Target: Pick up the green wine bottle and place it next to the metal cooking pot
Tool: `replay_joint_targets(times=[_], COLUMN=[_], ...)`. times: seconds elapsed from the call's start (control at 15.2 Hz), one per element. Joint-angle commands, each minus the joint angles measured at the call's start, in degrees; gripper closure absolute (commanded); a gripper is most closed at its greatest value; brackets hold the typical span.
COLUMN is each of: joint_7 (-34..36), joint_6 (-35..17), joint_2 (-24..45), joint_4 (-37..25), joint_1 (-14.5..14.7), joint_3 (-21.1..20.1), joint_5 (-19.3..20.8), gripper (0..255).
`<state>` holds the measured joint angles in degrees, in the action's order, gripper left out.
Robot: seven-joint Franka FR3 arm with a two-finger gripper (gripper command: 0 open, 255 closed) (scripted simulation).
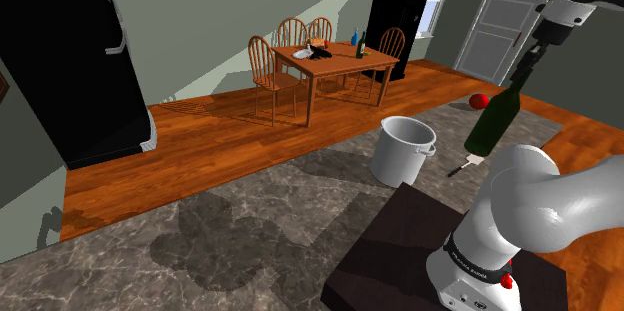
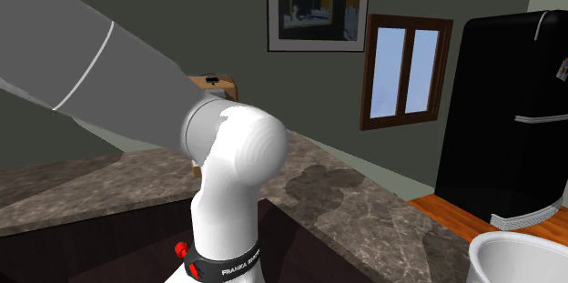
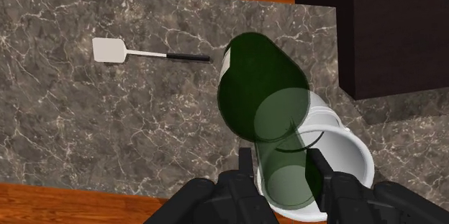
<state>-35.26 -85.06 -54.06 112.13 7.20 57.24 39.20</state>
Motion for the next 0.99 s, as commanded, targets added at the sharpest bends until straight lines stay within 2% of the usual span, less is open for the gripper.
replay_joint_targets(times=[0.0,0.92], joint_7=[0.15,1.55], joint_6=[-1.0,-8.77], joint_2=[-0.59,-3.99], joint_4=[1.42,11.23], joint_1=[-0.37,-2.31], joint_3=[0.46,5.29], joint_5=[0.57,5.28], gripper=[255,255])
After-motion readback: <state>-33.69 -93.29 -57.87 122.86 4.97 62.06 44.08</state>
